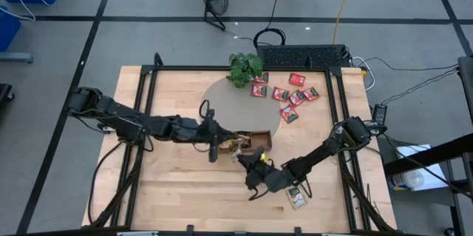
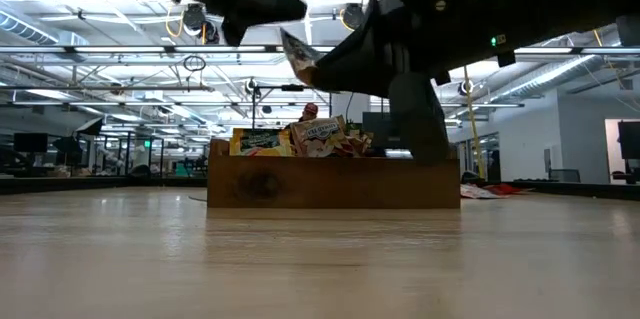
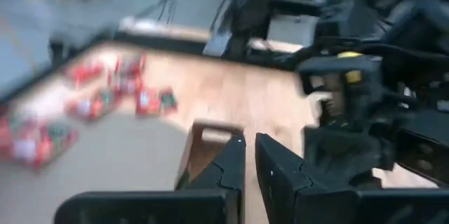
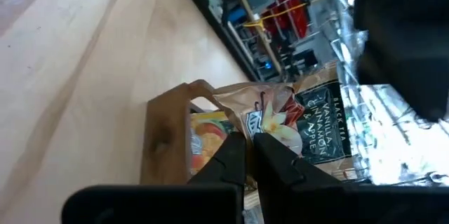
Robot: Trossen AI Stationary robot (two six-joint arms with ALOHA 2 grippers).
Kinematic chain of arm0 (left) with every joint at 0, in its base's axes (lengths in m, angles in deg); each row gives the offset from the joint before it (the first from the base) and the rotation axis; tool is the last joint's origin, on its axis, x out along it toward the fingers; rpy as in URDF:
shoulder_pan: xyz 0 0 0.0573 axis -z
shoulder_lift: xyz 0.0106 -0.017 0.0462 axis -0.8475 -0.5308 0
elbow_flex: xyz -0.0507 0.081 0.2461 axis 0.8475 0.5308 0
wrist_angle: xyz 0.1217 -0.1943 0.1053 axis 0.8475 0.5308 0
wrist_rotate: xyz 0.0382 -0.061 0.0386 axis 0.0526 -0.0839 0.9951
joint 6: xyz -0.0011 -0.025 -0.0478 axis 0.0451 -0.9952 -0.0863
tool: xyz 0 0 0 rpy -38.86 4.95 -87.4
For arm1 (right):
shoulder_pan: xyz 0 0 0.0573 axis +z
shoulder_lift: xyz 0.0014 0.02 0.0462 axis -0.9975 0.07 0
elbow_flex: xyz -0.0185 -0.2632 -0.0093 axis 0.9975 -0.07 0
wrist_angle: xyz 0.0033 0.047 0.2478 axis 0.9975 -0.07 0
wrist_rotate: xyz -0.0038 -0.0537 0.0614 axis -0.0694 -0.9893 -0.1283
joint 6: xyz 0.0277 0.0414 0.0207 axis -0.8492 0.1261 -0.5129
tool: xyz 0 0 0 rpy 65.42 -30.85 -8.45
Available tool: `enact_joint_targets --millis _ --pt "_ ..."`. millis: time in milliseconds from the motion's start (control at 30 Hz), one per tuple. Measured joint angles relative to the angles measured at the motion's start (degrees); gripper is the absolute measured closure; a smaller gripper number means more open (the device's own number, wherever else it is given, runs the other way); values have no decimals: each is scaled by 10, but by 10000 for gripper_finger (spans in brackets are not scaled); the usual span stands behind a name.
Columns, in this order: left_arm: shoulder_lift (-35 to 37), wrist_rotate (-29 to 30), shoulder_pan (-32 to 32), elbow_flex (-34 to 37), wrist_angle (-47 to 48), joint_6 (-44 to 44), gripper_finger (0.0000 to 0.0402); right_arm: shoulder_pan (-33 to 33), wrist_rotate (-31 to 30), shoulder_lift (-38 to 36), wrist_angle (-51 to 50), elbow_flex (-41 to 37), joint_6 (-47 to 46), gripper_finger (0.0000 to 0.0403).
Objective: Pick & Place Tea
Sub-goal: Put the left brown tea bag into the middle slot of the wooden organizer
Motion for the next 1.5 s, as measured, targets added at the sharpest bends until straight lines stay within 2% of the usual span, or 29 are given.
enact_joint_targets --millis 133,300,467,567,667,933,1100,1200,1300,1400,1433,1500 --pt "0 -33 -17 0 55 -88 335 0 -2 0 27 -12 25 398" --pt "0 -53 -33 0 97 -170 250 -1 -20 0 29 -12 26 397" --pt "0 -100 -42 0 84 -244 179 -8 -28 0 30 -11 39 397" --pt "0 -103 -37 0 82 -248 158 -13 -28 0 34 -11 38 397" --pt "-12 -103 -28 0 74 -248 155 -17 -27 0 43 -11 40 397" --pt "-77 -116 -28 0 7 -249 176 -26 -12 0 51 -11 36 397" --pt "-83 -137 -45 0 -8 -255 207 -26 -13 0 50 -11 36 397" --pt "-82 -149 -52 0 -18 -254 243 -25 -13 0 50 -11 36 397" --pt "-82 -167 -55 0 -24 -251 295 -25 -14 0 50 -11 35 397" --pt "-82 -191 -57 0 -24 -198 368 -22 -15 0 50 -11 15 394" --pt "-82 -193 -57 0 -24 -175 384 -20 -16 0 49 -11 -4 391" --pt "-78 -193 -56 0 -21 -131 390 -14 -17 0 49 -11 -59 382"
